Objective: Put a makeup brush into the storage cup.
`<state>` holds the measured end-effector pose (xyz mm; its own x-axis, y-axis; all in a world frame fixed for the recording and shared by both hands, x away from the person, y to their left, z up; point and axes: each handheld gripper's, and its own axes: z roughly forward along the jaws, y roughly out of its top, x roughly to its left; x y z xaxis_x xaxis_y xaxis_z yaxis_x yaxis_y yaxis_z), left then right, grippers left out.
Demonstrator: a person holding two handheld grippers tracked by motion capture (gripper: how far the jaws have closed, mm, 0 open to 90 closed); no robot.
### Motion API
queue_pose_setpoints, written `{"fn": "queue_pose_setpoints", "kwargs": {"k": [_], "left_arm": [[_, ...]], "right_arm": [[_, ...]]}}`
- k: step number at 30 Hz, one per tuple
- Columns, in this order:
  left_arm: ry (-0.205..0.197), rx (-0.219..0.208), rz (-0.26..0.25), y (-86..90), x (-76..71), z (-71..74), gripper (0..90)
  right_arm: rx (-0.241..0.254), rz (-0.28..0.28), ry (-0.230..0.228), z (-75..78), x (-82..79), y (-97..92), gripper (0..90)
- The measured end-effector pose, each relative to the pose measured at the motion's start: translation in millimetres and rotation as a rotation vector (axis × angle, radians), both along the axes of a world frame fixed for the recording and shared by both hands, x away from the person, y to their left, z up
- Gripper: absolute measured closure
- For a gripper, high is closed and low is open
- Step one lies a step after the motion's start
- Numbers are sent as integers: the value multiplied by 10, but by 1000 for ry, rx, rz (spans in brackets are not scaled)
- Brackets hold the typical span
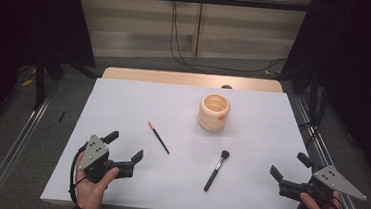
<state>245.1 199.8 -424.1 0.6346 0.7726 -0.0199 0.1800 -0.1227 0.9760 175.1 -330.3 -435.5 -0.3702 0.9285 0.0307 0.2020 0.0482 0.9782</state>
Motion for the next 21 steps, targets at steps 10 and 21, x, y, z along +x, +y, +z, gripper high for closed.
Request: {"fn": "queue_pose_setpoints", "kwargs": {"k": [10, 21], "left_arm": [[15, 27, -13, -123, 102, 46, 22], [-8, 30, -26, -180, 261, 147, 22]], "right_arm": [[-5, 4, 5, -3, 3, 6, 0], [2, 8, -8, 1, -6, 3, 0]]}}
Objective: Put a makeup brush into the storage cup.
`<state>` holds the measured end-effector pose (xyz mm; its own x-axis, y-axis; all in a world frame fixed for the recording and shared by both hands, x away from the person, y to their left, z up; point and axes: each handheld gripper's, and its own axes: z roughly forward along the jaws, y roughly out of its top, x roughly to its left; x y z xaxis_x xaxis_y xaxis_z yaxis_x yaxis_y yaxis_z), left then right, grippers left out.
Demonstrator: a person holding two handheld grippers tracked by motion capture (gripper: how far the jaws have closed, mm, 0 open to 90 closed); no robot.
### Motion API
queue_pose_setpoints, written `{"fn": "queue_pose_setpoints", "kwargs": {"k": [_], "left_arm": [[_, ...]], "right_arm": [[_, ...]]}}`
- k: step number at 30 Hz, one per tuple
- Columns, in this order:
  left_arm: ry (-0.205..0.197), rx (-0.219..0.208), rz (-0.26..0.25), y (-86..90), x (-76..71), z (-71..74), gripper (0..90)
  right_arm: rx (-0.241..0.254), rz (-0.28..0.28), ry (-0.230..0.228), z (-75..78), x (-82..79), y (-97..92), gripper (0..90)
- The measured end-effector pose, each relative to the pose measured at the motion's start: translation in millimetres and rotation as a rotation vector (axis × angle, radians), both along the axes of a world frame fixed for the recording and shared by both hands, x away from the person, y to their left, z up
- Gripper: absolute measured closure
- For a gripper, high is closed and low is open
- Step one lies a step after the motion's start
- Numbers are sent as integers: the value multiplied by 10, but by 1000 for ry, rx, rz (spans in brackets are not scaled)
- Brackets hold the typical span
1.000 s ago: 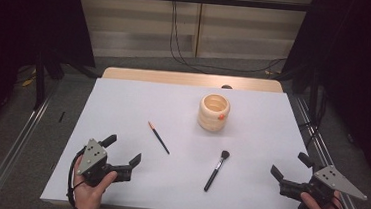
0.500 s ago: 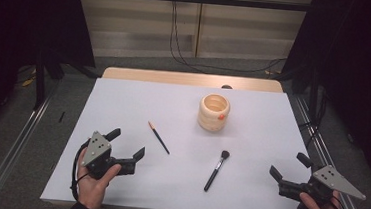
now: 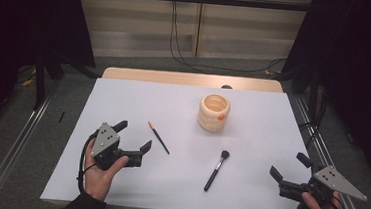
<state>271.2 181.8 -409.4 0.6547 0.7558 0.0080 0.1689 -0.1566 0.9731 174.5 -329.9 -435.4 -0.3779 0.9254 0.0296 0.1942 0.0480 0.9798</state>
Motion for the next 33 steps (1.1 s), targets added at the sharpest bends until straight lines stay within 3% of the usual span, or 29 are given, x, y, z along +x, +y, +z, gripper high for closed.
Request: {"fn": "queue_pose_setpoints", "kwargs": {"k": [6, 16, 20, 25, 33], "left_arm": [[-8, 10, -13, -26, 89, 63, 22], [-13, 11, -27, -97, 393, 108, 22], [-6, 1, -33, -135, 470, 136, 21], [11, -15, -5, -185, 570, 158, 21], [24, 12, -40, -297, 709, 192, 21]], "right_arm": [[-4, 5, 0, -3, 2, 3, 0], [4, 15, 1, -2, -2, -10, 0], [4, 10, 2, -5, 0, -9, 0], [9, -6, 8, -13, 2, -15, 0], [13, -4, 5, -14, 4, -16, 0]]}}
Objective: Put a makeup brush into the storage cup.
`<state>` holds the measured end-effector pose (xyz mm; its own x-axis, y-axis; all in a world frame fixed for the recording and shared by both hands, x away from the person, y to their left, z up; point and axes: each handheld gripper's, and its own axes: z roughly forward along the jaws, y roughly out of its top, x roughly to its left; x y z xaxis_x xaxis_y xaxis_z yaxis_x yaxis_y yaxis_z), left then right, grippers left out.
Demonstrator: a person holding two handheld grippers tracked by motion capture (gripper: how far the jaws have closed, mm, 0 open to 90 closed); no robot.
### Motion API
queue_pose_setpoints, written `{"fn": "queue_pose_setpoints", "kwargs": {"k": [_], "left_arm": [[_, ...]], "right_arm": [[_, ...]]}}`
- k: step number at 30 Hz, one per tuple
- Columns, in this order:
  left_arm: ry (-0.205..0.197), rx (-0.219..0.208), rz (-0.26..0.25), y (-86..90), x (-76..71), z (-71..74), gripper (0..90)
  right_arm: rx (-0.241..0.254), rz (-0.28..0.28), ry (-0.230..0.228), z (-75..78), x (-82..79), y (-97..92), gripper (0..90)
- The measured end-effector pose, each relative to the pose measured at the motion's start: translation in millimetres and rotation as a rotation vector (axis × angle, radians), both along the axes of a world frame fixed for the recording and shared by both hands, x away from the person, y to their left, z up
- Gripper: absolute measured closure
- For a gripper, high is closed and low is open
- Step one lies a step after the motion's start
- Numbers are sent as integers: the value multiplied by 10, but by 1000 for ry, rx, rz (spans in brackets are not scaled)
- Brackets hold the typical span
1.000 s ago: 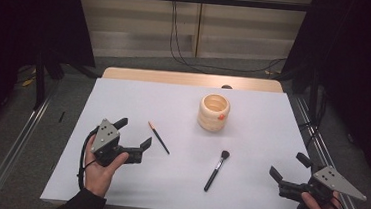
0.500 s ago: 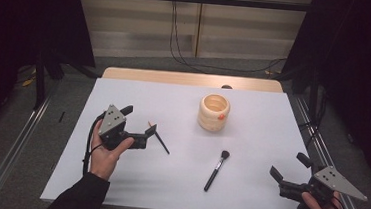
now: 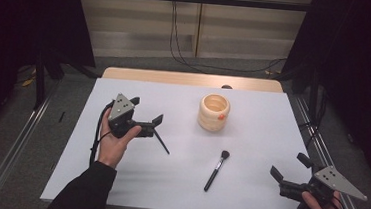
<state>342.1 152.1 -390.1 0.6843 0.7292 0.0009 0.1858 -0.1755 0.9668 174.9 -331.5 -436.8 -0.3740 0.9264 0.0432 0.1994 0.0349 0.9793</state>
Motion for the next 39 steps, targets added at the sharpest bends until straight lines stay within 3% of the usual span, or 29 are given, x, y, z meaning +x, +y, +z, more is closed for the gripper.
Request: {"fn": "queue_pose_setpoints", "kwargs": {"k": [5, 11, 15, 22, 30, 34, 39], "left_arm": [[-9, 20, 14, -29, 97, 34, 21], [26, 42, 40, -57, 177, -11, 22], [22, 53, 36, -66, 204, -15, 27], [65, 80, 56, -104, 245, 4, 24], [105, 68, 51, -115, 304, 48, 23], [125, 100, 46, -111, 312, 79, 26], [209, 120, 60, -127, 331, 97, 30]], "right_arm": [[5, -2, 0, 0, -2, -3, 0], [6, -1, 3, -1, 0, -1, 0], [-4, -10, 6, -2, -1, -3, 0], [3, -6, 12, -3, -2, 11, 0], [-8, -4, 6, -8, 5, -4, 0], [-9, -17, 3, -5, 2, -6, 0], [-13, -14, 4, -7, 4, -9, 0]]}}
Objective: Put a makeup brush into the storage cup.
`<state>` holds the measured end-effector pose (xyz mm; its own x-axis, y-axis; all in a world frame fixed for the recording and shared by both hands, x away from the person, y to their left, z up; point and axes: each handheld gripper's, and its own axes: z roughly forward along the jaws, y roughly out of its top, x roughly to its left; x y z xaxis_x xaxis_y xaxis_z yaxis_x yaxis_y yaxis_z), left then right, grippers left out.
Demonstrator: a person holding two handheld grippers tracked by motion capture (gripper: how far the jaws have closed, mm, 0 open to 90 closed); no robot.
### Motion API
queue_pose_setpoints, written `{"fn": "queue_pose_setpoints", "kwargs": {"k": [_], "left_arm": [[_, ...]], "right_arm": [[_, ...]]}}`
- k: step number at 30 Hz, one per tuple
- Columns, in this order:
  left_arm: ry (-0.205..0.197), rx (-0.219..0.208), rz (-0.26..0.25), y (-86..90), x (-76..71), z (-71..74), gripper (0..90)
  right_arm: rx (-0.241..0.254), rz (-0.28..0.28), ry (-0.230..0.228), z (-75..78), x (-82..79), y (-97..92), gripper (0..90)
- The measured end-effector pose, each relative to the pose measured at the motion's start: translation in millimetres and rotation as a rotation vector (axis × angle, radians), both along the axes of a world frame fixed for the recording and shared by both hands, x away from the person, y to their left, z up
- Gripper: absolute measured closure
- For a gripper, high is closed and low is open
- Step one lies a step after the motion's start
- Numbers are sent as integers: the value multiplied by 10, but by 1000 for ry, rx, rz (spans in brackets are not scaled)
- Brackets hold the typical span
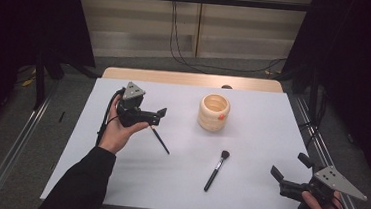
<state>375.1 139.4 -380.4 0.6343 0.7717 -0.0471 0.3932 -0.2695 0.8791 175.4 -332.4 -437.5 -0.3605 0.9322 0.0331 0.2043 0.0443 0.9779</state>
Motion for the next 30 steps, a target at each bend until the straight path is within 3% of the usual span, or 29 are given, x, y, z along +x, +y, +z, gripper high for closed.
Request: {"fn": "queue_pose_setpoints", "kwargs": {"k": [3, 11, 17, 20, 26, 30], "left_arm": [[60, 12, 27, -2, 10, 1, 36], [184, 61, 14, -5, 47, 8, 65], [258, 123, 19, -34, 78, -8, 89], [264, 152, 26, -59, 77, -33, 78], [365, 217, 23, -97, 115, -59, 80], [450, 230, 20, -122, 156, -69, 82]], "right_arm": [[-3, 3, -1, -1, 1, 2, 0], [7, 5, 14, -8, 2, 6, 0], [8, 7, 21, -7, 1, 6, 0], [9, 8, 23, -7, 0, 9, 0], [5, 11, 25, -7, 1, 8, 0], [1, 8, 23, -8, 3, 6, 0]]}}
